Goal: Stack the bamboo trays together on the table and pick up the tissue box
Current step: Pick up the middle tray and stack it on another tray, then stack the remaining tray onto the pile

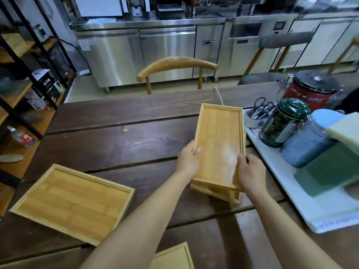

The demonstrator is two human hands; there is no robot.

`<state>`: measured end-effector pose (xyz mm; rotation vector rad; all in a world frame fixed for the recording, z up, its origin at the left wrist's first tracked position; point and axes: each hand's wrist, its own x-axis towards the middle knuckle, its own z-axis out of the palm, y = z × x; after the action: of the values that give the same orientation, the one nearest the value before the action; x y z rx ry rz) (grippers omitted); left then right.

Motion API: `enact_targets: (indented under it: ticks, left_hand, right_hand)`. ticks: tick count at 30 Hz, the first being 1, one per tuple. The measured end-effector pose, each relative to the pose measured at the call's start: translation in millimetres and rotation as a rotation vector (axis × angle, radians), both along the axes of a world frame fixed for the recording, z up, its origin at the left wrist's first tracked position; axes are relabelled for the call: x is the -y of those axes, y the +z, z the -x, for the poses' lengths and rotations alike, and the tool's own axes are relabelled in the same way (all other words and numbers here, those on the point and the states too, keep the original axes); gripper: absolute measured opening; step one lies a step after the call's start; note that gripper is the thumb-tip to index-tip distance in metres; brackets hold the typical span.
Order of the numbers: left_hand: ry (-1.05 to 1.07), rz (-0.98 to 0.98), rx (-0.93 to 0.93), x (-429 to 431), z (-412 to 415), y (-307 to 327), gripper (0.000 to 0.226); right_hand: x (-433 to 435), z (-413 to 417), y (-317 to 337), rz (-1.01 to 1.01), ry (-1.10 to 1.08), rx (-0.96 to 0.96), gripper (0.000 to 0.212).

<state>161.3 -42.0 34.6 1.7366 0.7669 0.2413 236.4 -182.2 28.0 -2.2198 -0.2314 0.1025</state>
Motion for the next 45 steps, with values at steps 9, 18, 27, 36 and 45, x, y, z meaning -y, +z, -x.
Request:
enact_targets:
  ticks: [9, 18, 27, 36, 45]
  left_hand:
    - [-0.047, -0.003, -0.082, 1.5, -19.7, -44.7, 0.028]
    - [-0.062, 0.03, -0.072, -1.2, -20.1, -53.4, 0.03]
    - [-0.142, 0.051, -0.166, -7.2, -15.9, -47.9, 0.043]
    - [0.084, -0.201, -0.168, -69.0, 65.9, -17.4, 0.042]
    - [0.695, -0.304, -0.561, -95.5, 229.7, -24.4, 0.069]
  right_hand:
    - [6.8, -11.7, -49.1, -0.009, -0.071, -0.088, 0.037]
    - [8.0, -6.9, -59.9, 0.004, -0.09, -0.091, 0.033]
    - [14.4, -7.8, -55.5, 0.136, -0.071, -0.102, 0.036]
    - [-30.0, 8.2, -7.4, 0.336, 0.255, 0.217, 0.036]
    - [-140.4, 98.1, -4.9, 0.347, 0.938, -0.061, 0.054]
